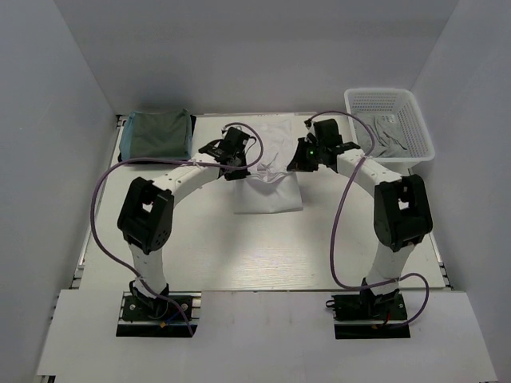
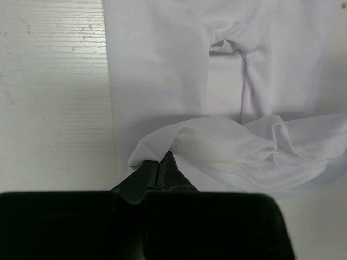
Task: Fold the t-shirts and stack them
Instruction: Fold the folded rectangular tshirt in 1/3 of the way
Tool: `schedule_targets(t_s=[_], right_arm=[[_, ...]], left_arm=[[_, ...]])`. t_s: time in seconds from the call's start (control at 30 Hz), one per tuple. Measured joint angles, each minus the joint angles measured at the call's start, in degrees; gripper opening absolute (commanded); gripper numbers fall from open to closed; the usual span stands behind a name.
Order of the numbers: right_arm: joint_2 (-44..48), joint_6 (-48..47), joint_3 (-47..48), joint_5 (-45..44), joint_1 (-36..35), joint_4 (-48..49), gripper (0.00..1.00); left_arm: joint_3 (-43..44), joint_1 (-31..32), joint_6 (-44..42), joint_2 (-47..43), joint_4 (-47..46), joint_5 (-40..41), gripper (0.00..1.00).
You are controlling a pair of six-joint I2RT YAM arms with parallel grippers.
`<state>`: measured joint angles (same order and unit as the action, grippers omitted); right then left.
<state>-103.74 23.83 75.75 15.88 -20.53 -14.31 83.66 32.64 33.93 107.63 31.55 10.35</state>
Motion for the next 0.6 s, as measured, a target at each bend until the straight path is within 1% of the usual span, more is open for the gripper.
schedule_targets(t_s=[0.43, 0.47, 0.5, 0.53, 0.6], right_arm=[[-10.7, 0.1, 7.3, 1.3, 1.7, 1.3, 0.0], [-11.6, 0.2, 8.0, 1.3, 1.9, 1.3, 0.0], [-12.6, 0.2, 8.6, 1.4, 2.1, 1.4, 0.07], [-13.5, 0.4, 9.2, 1.4, 2.3, 1.4, 0.12], [-15.6, 0.7, 11.3, 1.5, 2.6, 1.3, 0.27]], left_arm=[[4.5, -2.4, -2.3, 7.4, -1.3, -2.6, 0.0], [5.1, -2.7, -2.3, 8.1, -1.3, -2.6, 0.05], [5.8, -3.0, -2.4, 8.9, -1.3, -2.6, 0.28], [6.8, -3.4, -2.7, 9.8, -0.9, -2.8, 0.34], [10.0, -4.6, -2.5, 12.3, 0.4, -3.6, 0.47]])
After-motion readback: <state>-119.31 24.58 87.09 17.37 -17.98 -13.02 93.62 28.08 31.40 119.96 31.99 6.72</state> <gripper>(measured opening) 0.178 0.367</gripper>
